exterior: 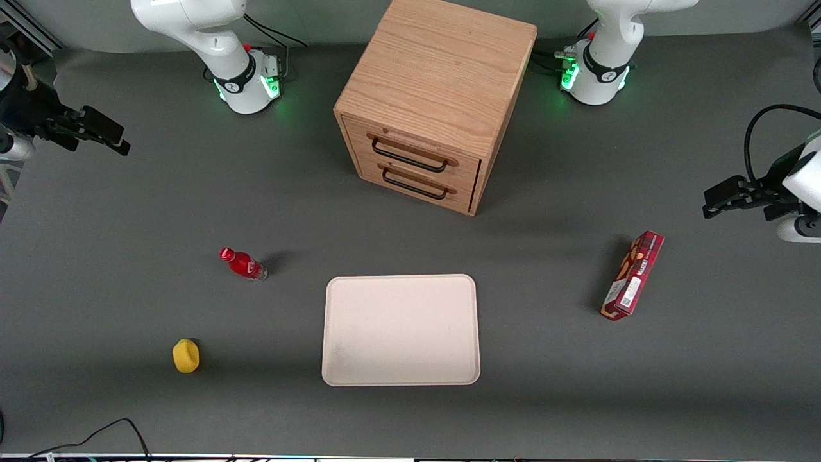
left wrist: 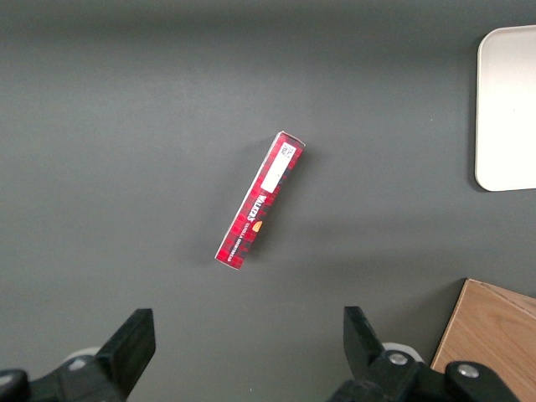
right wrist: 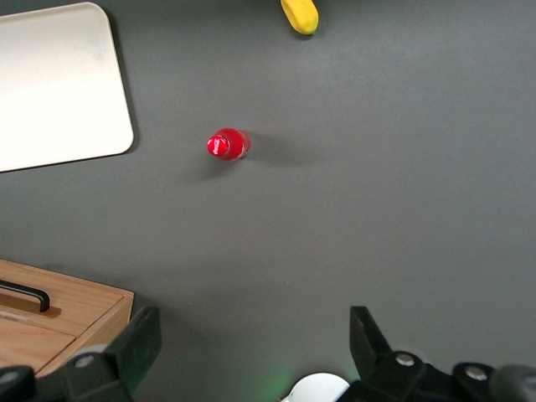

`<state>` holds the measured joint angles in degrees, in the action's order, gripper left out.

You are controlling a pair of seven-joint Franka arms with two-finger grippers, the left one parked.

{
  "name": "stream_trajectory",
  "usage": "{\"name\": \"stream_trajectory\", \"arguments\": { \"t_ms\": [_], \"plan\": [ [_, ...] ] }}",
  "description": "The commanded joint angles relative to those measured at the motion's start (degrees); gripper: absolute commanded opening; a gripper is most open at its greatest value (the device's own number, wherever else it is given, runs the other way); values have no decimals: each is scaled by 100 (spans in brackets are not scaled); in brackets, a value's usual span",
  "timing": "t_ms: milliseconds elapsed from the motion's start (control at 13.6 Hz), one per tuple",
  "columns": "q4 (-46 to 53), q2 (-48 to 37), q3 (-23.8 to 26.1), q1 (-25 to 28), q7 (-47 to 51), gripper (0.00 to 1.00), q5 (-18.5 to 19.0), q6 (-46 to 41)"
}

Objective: Open upper drawer
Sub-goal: 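Move the right gripper toward the upper drawer's black handle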

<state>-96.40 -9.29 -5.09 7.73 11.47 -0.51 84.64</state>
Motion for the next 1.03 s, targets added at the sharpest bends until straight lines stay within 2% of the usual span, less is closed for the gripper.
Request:
{"name": "stream_trajectory", "arguments": {
  "t_ms": [0, 440, 587, 734, 954],
  "plan": [
    [139, 24, -18, 0, 75, 100, 121, -263],
    [288, 156, 25, 9, -178, 100, 16, -273],
    [341, 165, 78, 96, -863, 100, -334, -281],
    [315, 261, 323, 97, -944, 100, -730, -334],
    [499, 559, 1147, 88, -945, 100, -897, -334]
  ]
}}
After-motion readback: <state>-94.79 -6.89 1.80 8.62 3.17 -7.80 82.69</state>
